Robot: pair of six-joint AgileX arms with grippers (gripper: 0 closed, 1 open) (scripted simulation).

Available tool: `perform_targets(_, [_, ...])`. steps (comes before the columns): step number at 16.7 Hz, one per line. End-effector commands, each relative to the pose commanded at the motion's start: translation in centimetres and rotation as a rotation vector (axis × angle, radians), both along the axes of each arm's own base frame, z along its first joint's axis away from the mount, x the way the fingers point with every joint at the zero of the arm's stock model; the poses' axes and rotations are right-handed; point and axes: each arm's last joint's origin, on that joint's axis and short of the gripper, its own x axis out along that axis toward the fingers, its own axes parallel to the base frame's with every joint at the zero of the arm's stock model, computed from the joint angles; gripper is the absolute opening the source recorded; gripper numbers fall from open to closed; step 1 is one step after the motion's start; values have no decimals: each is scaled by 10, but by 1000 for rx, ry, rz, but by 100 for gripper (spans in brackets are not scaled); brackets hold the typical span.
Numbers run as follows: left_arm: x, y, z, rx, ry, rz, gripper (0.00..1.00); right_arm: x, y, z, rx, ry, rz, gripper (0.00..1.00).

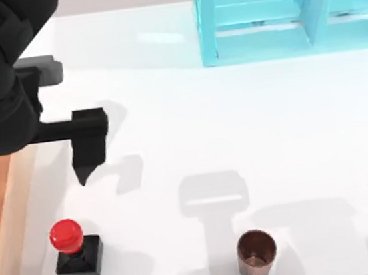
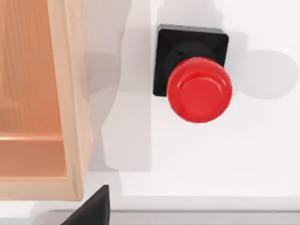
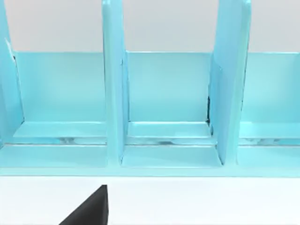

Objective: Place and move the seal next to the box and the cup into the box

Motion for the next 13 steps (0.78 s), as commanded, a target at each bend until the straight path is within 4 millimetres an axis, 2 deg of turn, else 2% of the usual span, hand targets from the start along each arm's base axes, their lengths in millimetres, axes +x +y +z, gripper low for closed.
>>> perform_targets(3, [3,-5,-2,1,2,3,100,0,0,0,0,0,0,100])
perform_targets(5, [9,-26,-5,0,2,4,100,0,0,0,0,0,0,100])
perform_targets(7, [14,-64,-14,4,8,8,100,0,0,0,0,0,0,100])
perform_targets(9, [9,-114,-29,8,12,11,100,0,0,0,0,0,0,100])
perform_targets(11, [-7,-167,-46,9,11,7,100,0,0,0,0,0,0,100])
perform_targets(13, [-27,-209,-62,4,7,5,100,0,0,0,0,0,0,100])
